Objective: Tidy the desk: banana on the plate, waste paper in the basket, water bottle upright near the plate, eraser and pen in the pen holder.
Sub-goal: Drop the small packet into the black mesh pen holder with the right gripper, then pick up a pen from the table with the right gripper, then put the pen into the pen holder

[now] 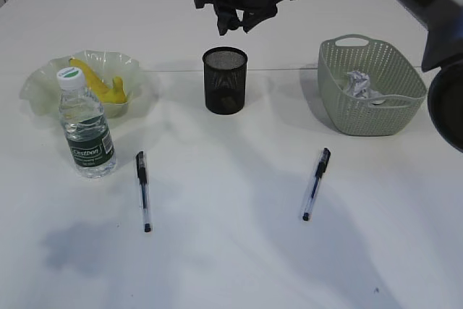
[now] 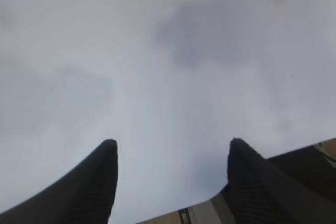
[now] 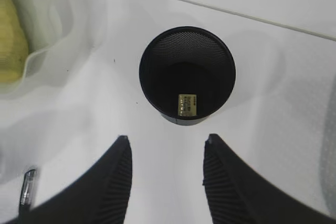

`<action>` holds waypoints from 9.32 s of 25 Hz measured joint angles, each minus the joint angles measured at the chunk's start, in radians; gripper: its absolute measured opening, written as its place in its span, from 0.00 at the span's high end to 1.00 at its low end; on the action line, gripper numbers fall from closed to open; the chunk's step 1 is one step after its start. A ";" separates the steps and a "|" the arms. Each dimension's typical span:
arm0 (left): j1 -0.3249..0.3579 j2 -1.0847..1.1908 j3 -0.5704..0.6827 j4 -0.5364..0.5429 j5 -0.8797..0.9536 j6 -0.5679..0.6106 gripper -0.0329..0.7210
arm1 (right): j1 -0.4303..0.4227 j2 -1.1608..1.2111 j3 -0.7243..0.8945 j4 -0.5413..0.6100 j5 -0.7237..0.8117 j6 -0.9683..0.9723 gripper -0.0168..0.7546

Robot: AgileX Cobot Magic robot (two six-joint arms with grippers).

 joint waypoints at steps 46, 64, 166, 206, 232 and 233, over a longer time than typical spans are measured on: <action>0.000 0.221 -0.145 -0.070 -0.045 -0.025 0.35 | -0.046 -0.480 1.238 0.050 -0.282 0.440 0.54; 0.000 0.221 -0.145 -0.070 -0.045 -0.025 0.35 | -0.099 -0.331 1.081 0.028 -0.259 0.535 0.54; 0.000 0.221 -0.145 -0.054 -0.056 -0.025 0.35 | -0.181 -0.257 0.767 0.480 -0.928 -0.368 0.91; 0.000 0.221 -0.145 -0.054 -0.068 -0.025 0.35 | -0.181 0.039 0.518 1.687 -0.961 -1.634 0.90; 0.000 0.221 -0.145 -0.054 -0.068 -0.025 0.35 | -0.181 0.039 0.518 1.685 -0.943 -1.638 0.75; 0.000 0.221 -0.145 -0.054 -0.068 -0.025 0.35 | -0.181 0.039 0.518 1.682 -0.943 -1.630 0.75</action>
